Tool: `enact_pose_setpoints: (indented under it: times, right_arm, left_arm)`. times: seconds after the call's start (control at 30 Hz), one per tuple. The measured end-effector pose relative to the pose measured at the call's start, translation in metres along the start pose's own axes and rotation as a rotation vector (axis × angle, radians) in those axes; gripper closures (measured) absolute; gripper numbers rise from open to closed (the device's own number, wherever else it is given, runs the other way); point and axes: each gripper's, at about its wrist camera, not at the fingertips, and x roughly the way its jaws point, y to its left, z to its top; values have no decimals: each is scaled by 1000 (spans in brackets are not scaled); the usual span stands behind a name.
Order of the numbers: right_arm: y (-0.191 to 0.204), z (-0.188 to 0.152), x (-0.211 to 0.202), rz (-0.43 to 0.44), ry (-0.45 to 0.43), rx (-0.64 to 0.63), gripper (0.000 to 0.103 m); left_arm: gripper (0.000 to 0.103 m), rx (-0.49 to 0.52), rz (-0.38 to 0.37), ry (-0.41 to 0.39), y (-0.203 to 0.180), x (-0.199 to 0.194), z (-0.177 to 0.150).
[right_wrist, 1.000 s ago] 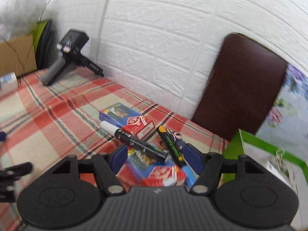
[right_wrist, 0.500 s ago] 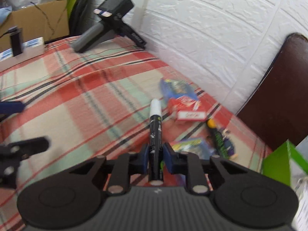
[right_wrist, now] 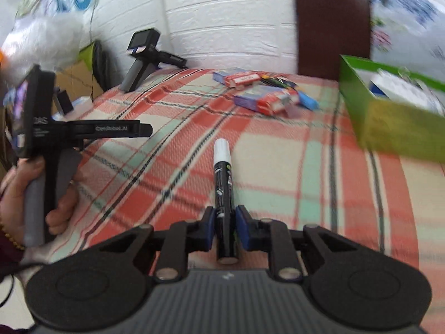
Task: Organize objects
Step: 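Grasp the black marker with the right gripper and lift it, then carry the black marker into the green box and lower it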
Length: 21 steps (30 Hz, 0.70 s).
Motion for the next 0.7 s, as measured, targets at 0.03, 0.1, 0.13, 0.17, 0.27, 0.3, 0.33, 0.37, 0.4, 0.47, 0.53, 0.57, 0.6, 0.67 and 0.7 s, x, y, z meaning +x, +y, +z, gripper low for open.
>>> enact_pose_setpoints:
  times: [0.03,0.1,0.13,0.17,0.27,0.3,0.33,0.37,0.4,0.47,0.53,0.57,0.6,0.67,0.7]
  right_arm:
    - [-5,-6,-6,10,-4,37,85]
    - [-13,-14,-14,34,-10,99,85]
    - [-17,-16,-16,48,-13,130,85]
    - [-22,-18,-17,65,-15,166,85]
    - [-38,-21,-15,135,-23,300,85]
    - [-43,-23,-15,159,-27,337,85]
    - [-46,-25,-15,178,-32,366,85]
    - [-48,-26,-16,193,-36,382,85]
    - [-48,-29,-16,199,-43,390,85]
    - [-48,-32,-20,198,-53,377,85]
    - [-46,-33,-23,192,-59,360,85]
    - [-47,-34,-24,192,-62,358,85]
    - [-48,-35,-25,194,-65,358,85]
    - [-50,-36,-26,192,-71,357,85]
    - [-50,-37,-27,184,-75,354,85]
  left_arm:
    - [0,17,0,18,-3,0,1]
    - [0,-10,-37,62,-9,-9,4]
    - [0,-53,-90,80,-13,-18,4]
    - [0,-87,-161,102,-19,-26,5]
    - [0,-63,-323,213,-53,-38,4]
    - [3,-34,-349,251,-66,-40,2]
    - [11,-7,-378,278,-79,-42,-1]
    - [14,15,-403,302,-91,-43,-5]
    - [14,31,-417,321,-101,-44,-8]
    - [19,56,-434,330,-119,-47,-11]
    - [27,73,-450,335,-133,-49,-13]
    - [34,84,-451,332,-140,-50,-14]
    - [39,96,-450,328,-145,-51,-14]
    - [59,112,-435,320,-153,-51,-13]
    - [63,110,-428,320,-154,-52,-12]
